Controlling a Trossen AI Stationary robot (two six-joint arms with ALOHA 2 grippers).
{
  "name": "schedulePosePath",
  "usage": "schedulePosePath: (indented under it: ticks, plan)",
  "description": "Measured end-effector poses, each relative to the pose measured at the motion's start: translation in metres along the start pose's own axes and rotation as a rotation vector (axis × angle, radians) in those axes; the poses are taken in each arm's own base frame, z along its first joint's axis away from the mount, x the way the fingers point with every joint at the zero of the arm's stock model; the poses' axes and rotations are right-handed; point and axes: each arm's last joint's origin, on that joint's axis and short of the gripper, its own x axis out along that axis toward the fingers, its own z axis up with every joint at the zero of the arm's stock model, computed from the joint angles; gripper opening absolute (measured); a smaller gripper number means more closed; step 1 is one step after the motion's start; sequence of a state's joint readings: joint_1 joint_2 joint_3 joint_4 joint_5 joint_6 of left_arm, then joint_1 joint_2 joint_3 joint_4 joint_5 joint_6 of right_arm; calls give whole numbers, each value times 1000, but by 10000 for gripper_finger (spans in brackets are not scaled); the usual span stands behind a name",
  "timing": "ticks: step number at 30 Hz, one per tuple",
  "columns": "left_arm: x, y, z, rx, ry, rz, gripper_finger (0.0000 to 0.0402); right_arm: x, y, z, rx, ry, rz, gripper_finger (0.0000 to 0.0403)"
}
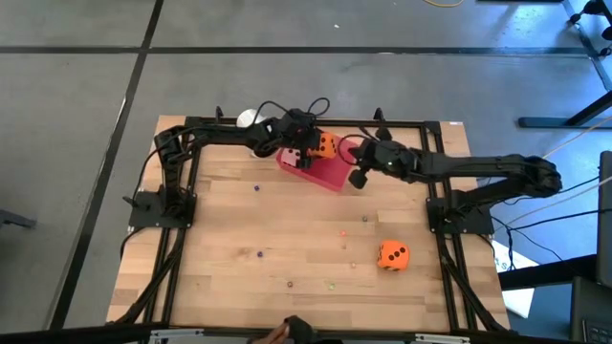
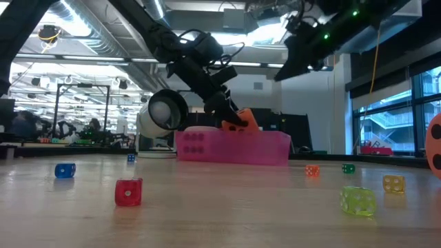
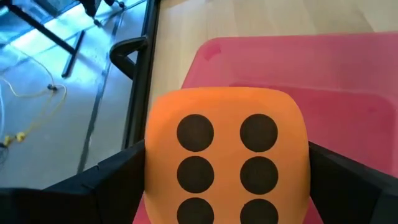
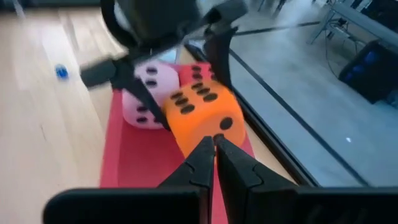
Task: Pick & Place Dice
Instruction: Put the left big orange die into the red bin
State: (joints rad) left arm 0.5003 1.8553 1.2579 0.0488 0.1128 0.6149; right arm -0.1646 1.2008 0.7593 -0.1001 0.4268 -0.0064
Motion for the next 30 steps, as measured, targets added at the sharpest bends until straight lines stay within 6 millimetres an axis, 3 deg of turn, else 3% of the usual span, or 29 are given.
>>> schedulePosePath:
  ticks: [8,16,20,25,30]
  plan:
    - [0,0,0,-65,17,33,368,25,8,-7,-89,27,-12,20]
    - [0,0,0,-28,23,33,368,47,-6,-10,-41,21,-76,26]
    - [0,0,0,-26,23,32,368,50,-11,-11,-33,33,-82,47]
    - [0,0,0,-27,22,32,368,52,-12,-9,-14,3,37,84]
    - [0,0,0,-25,22,32,387,65,-8,-8,6,-57,41,107]
